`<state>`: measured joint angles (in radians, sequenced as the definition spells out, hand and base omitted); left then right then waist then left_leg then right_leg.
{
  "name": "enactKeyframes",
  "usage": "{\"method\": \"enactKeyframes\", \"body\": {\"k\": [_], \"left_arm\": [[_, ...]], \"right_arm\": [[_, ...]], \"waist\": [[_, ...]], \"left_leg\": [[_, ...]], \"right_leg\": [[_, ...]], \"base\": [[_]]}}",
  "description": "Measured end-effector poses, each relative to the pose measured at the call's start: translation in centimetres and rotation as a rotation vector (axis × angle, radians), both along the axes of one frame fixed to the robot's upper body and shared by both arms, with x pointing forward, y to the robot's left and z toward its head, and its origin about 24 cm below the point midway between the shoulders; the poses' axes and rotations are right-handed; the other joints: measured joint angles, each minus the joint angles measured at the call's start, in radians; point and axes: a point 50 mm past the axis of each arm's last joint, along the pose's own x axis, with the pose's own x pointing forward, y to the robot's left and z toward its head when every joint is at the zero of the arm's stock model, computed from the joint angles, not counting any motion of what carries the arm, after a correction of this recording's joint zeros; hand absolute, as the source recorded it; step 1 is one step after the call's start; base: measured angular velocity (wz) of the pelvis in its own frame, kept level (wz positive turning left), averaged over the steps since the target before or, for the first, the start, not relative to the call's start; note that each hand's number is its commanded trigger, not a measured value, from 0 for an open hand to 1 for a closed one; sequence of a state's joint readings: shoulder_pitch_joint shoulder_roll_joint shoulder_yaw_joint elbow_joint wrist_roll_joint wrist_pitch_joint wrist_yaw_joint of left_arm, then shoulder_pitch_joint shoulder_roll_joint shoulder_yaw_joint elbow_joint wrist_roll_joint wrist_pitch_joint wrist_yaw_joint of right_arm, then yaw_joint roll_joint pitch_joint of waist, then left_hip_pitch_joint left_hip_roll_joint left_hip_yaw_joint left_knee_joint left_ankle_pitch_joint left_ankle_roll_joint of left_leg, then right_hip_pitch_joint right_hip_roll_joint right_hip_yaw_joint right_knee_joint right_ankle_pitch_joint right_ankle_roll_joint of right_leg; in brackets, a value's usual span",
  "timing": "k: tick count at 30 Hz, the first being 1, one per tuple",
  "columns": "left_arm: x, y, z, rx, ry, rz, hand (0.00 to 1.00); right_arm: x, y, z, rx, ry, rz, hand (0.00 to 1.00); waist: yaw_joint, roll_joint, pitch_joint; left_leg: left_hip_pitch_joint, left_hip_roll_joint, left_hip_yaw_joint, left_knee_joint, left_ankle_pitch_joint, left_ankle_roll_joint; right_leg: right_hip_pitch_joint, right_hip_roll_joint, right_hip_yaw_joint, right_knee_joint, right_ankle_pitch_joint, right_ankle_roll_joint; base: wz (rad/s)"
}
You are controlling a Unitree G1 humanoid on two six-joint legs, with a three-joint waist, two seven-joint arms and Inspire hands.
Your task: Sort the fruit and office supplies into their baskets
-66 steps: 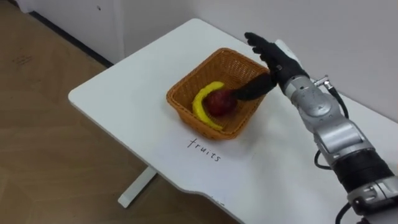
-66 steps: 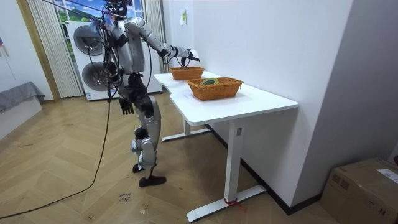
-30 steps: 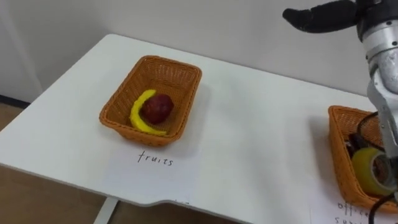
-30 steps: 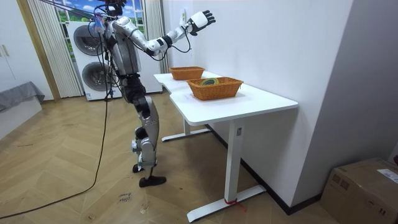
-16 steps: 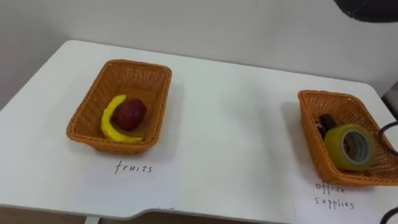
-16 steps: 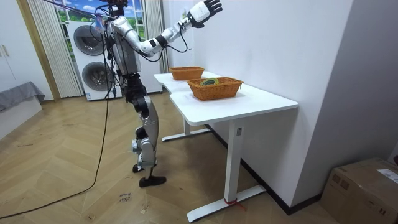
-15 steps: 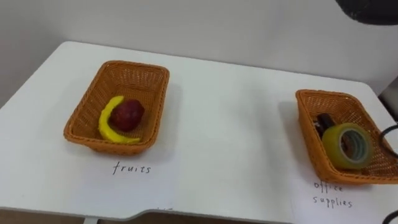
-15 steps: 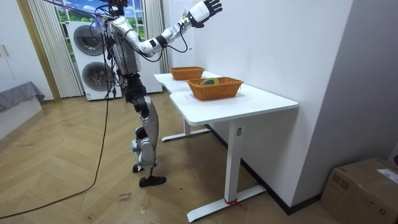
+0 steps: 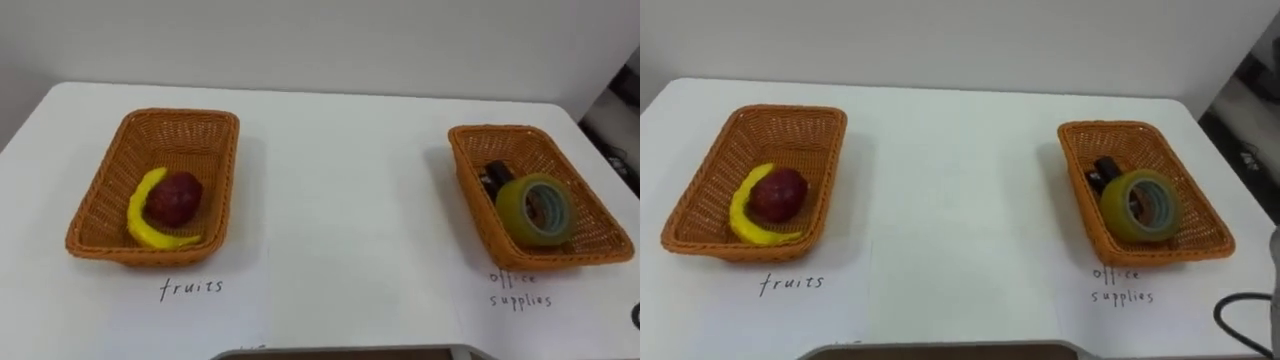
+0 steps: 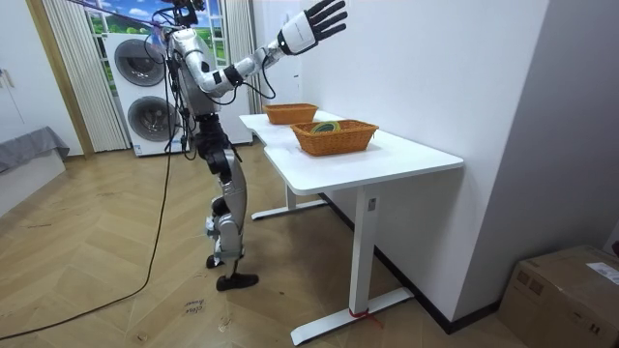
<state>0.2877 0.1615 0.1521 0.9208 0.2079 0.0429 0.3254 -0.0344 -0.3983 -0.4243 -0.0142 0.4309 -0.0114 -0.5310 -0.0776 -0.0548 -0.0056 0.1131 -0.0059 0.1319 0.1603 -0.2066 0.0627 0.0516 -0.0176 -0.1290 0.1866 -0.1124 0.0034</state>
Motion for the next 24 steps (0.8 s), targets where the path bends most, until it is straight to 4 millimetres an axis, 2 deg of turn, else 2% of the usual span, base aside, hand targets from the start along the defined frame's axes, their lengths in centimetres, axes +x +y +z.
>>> {"method": "enactKeyframes", "body": {"k": [4, 6, 10, 13, 18, 20, 23, 24], "left_arm": [[0.0, -0.3, 0.0, 0.011, -0.004, 0.004, 0.00], [-0.1, -0.6, -0.1, 0.014, 0.000, -0.006, 0.00], [-0.2, -0.9, -0.2, 0.021, -0.014, 0.004, 0.00], [-0.3, -1.2, -0.2, -0.002, -0.038, 0.044, 0.00], [-0.7, -1.8, -0.5, -0.035, -0.049, 0.073, 0.00], [-0.8, -1.7, -0.5, -0.037, -0.054, 0.074, 0.00], [-1.2, -1.6, -0.5, -0.048, -0.047, 0.080, 0.00], [-1.2, -1.7, -0.5, -0.052, -0.050, 0.086, 0.00]], "right_arm": [[-2.2, 0.3, -3.5, 0.096, 0.077, -0.082, 0.00], [-3.4, 0.9, -5.8, 0.197, 0.117, -0.119, 0.00], [-5.1, 1.3, -8.2, 0.347, 0.121, -0.193, 0.00], [-7.0, 1.3, -10.8, 0.467, 0.146, -0.302, 0.00], [-10.8, 1.7, -17.3, 0.616, 0.371, -0.487, 0.00], [-12.3, 2.1, -19.1, 0.695, 0.411, -0.534, 0.00], [-12.9, 2.7, -20.0, 0.734, 0.369, -0.542, 0.00], [-13.3, 2.7, -20.3, 0.731, 0.379, -0.549, 0.00]], "waist": [[0.000, 0.016, -0.0019], [0.003, 0.023, -0.0010], [-0.001, 0.026, -0.0001], [-0.001, 0.031, 0.0032], [-0.004, 0.050, 0.0014], [-0.008, 0.053, -0.0011], [-0.020, 0.058, -0.0045], [-0.020, 0.052, -0.0051]], "left_leg": [[0.006, 0.001, 0.006, -0.009, 0.002, -0.003], [0.013, 0.006, 0.025, -0.011, 0.002, -0.005], [0.020, 0.008, 0.032, -0.016, 0.000, -0.007], [0.016, 0.009, 0.032, -0.016, -0.002, -0.009], [0.011, 0.008, 0.023, -0.015, -0.006, -0.009], [0.010, 0.008, 0.014, -0.016, -0.006, -0.009], [0.012, 0.008, 0.006, -0.016, -0.007, -0.011], [0.020, 0.008, 0.003, -0.016, -0.008, -0.012]], "right_leg": [[-0.002, 0.005, 0.017, -0.002, 0.000, 0.000], [-0.002, 0.009, 0.024, -0.002, -0.001, -0.001], [0.003, 0.016, 0.046, -0.015, -0.003, -0.003], [0.001, 0.017, 0.044, -0.018, -0.003, -0.003], [0.001, 0.017, 0.041, -0.020, -0.006, -0.003], [0.003, 0.016, 0.035, -0.019, -0.010, -0.003], [0.009, 0.015, 0.029, -0.019, -0.019, -0.005], [0.017, 0.015, 0.027, -0.018, -0.023, -0.005]], "base": [[-0.08], [-0.17], [-0.09], [0.00], [0.03], [0.12], [0.11], [0.14]]}}
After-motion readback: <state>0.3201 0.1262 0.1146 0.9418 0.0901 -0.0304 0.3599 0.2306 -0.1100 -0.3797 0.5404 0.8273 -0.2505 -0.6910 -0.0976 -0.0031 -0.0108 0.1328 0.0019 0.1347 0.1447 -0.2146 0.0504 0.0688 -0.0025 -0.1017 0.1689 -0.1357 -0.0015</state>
